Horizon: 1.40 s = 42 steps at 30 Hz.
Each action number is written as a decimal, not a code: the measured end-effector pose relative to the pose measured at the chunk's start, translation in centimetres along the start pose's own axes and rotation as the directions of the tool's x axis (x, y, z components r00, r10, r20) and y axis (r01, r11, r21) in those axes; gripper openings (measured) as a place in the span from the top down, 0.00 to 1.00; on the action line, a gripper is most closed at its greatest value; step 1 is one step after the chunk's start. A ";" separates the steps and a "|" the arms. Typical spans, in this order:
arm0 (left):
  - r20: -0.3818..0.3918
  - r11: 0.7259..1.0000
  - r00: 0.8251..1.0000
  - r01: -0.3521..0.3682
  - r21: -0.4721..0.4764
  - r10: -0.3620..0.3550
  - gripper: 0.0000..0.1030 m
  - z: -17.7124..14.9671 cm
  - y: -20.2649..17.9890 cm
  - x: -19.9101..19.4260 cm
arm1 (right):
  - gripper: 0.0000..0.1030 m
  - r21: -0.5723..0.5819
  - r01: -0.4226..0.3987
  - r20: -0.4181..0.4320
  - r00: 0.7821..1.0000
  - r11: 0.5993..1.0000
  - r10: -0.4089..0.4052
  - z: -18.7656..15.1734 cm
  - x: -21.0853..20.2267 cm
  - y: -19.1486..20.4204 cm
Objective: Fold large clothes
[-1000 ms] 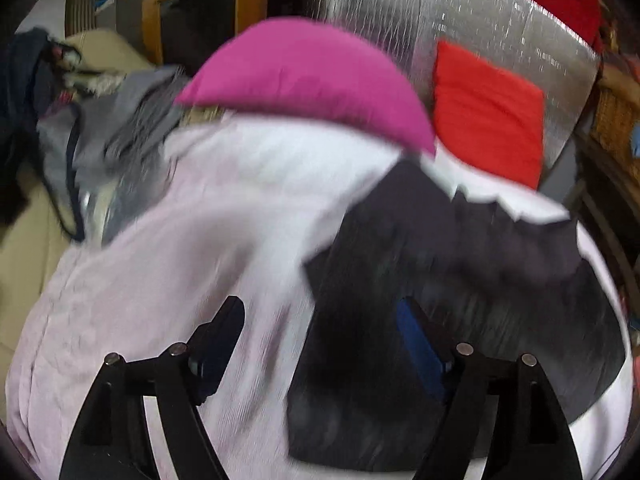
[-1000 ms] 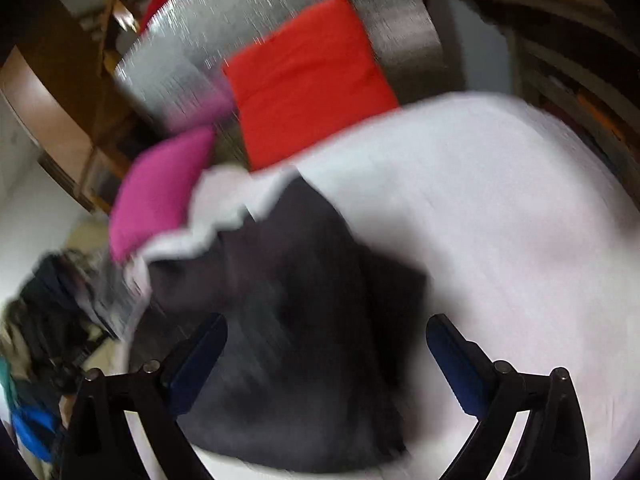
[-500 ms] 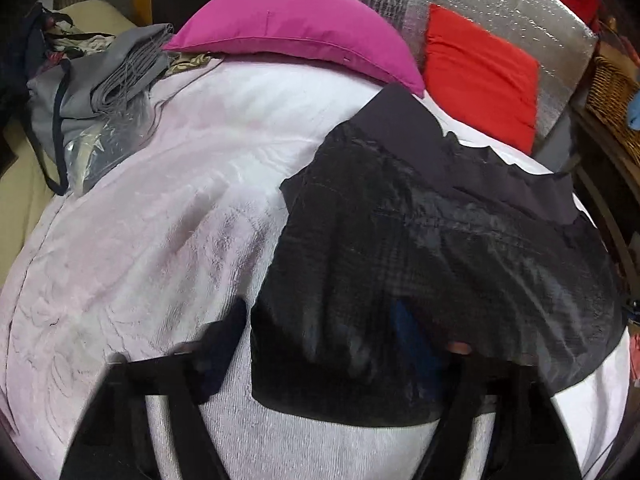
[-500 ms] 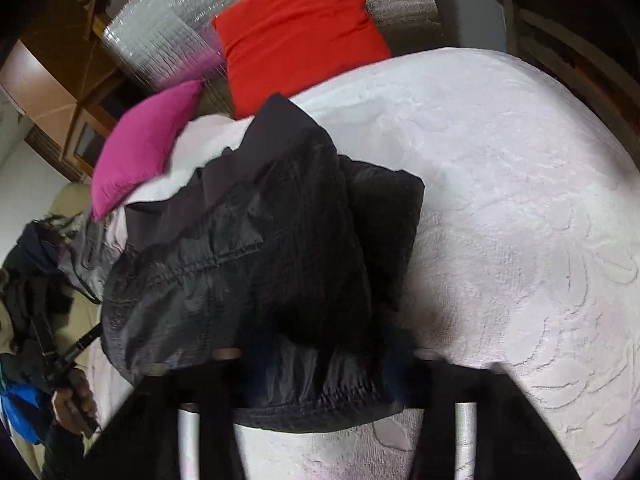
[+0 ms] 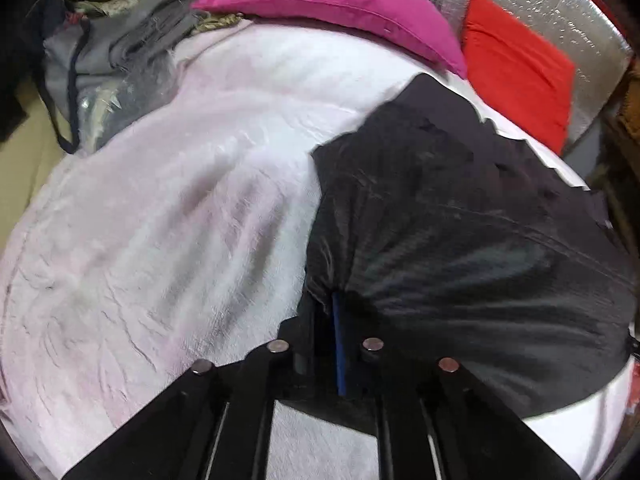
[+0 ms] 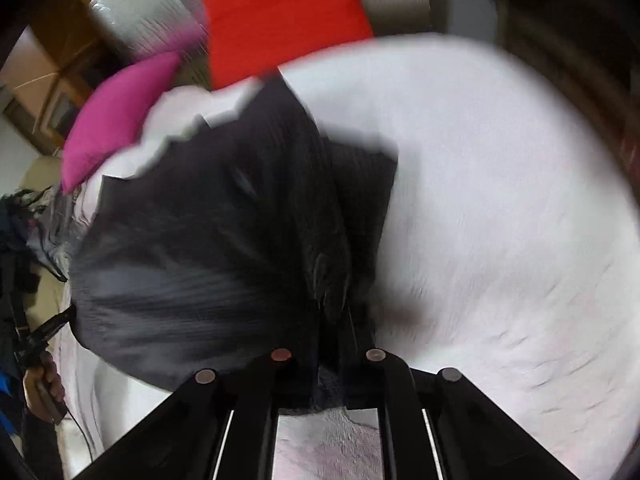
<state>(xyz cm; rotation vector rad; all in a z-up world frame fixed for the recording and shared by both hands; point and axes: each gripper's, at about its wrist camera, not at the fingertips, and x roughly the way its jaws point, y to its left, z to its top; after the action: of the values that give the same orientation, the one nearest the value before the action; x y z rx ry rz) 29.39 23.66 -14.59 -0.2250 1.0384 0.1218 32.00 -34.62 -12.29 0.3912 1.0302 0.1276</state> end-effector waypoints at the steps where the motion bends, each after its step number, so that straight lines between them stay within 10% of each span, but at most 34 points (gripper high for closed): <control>1: 0.015 1.000 1.000 0.006 -0.005 -0.006 0.86 0.3 0.1 -0.6 | 0.85 0.018 -0.025 0.022 0.999 1.000 0.025 0.1 -0.7 -0.3; 6: 0.189 0.999 0.981 -0.043 -0.024 0.047 0.54 2.0 0.5 -5.4 | 0.27 0.027 -0.045 0.125 0.991 0.999 0.042 2.3 -4.6 -1.1; 11: 0.220 0.987 0.972 0.051 0.150 -0.084 0.53 2.4 -5.8 -7.3 | 0.27 -0.048 -0.042 0.109 0.993 0.998 0.047 4.3 -3.6 1.8; 16: 0.167 0.931 0.970 0.109 0.349 -0.176 0.51 -0.1 -14.4 -5.6 | 0.30 -0.091 0.145 0.061 0.988 0.985 -0.140 6.6 0.8 3.8; 17: 0.162 0.924 0.971 0.106 0.368 -0.176 0.51 -0.2 -15.5 -4.8 | 0.37 -0.098 0.148 0.045 0.989 0.984 -0.144 6.6 1.6 4.1; 18: 0.157 0.921 0.973 0.097 0.378 -0.167 0.51 -0.5 -16.3 -4.1 | 0.71 -0.116 0.140 0.020 0.990 0.983 -0.139 6.7 2.2 4.4; 19: 0.145 0.919 0.977 0.091 0.383 -0.157 0.51 -0.7 -17.0 -3.4 | 0.84 -0.142 0.144 0.003 0.989 0.979 -0.145 6.8 2.5 4.9; 22: 0.105 0.926 0.990 0.045 0.374 -0.090 0.51 -0.4 -18.5 -0.4 | 0.93 -0.199 0.179 0.020 0.984 0.963 -0.179 6.6 2.4 6.1; 31: 0.089 0.930 0.995 0.013 0.367 -0.049 0.55 -0.3 -19.1 0.5 | 0.85 -0.073 0.162 0.051 0.986 0.984 -0.158 5.4 2.4 3.4; 34: 0.128 0.943 0.986 0.058 0.328 -0.105 0.54 -0.3 -18.1 -2.2 | 0.42 0.006 0.154 0.140 0.978 0.988 -0.153 5.9 -0.9 3.7; 38: 0.158 0.950 0.977 0.088 0.299 -0.140 0.47 0.2 -18.7 -3.6 | 0.34 -0.021 -0.073 0.172 0.982 0.997 0.075 5.6 -3.1 8.0; 42: 0.121 0.950 0.982 0.100 0.297 -0.141 0.47 0.1 -19.1 -2.2 | 0.33 0.012 -0.432 0.033 0.902 0.902 0.431 4.7 0.0 13.1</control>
<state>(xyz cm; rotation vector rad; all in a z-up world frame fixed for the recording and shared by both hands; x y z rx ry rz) 32.27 5.16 -10.22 -0.0125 0.8861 -0.1249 37.05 -23.71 -5.22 0.6347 0.9019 0.5102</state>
